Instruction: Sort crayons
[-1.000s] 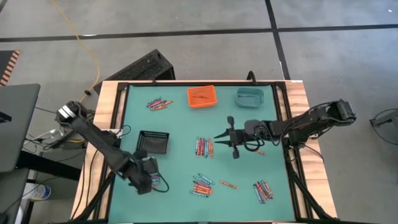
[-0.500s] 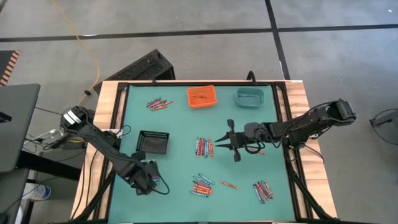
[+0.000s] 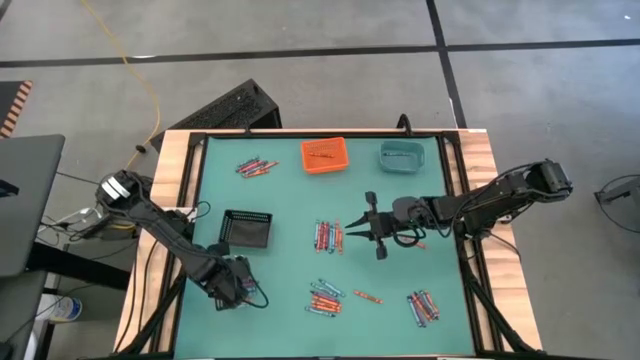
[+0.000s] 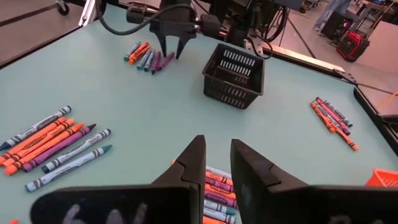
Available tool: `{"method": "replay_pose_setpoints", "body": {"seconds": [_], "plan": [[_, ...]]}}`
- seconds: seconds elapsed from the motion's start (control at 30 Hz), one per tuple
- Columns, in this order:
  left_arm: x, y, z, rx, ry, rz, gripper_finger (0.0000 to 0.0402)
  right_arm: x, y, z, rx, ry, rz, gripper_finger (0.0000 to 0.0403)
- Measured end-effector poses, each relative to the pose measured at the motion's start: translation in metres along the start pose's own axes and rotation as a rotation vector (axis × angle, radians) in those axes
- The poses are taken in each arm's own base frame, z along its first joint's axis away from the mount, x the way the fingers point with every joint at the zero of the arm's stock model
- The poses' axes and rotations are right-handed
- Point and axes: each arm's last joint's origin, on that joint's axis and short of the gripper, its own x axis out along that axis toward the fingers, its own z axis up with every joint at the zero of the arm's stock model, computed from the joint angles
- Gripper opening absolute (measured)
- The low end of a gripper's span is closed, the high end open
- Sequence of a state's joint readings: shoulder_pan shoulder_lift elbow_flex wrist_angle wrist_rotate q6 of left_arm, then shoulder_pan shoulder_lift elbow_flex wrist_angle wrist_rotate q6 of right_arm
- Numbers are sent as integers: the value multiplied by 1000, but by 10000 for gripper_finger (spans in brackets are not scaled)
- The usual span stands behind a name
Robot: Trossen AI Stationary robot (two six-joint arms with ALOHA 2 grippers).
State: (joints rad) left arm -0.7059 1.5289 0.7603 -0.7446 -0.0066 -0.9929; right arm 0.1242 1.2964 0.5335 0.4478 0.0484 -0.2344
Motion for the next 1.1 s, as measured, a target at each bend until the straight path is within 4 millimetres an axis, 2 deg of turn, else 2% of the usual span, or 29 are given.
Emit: {"method": "replay_pose_setpoints", "body": {"seconds": [0.27, 0.6, 0.8, 0.9, 1.1], "plan": [[2, 0, 0, 14, -10, -13, 103, 0, 0, 0, 0, 0, -1, 74], [2, 0, 3, 43, -48, 3, 10, 0, 0, 0, 0, 1, -3, 74], [-3, 7, 10, 57, -91, 1, 17, 0, 0, 0, 0, 1, -3, 74], [-15, 12, 15, 65, -170, 14, 16, 0, 0, 0, 0, 1, -2, 74], [-56, 23, 24, 102, -297, -27, 14, 0, 0, 0, 0, 1, -3, 74]]}}
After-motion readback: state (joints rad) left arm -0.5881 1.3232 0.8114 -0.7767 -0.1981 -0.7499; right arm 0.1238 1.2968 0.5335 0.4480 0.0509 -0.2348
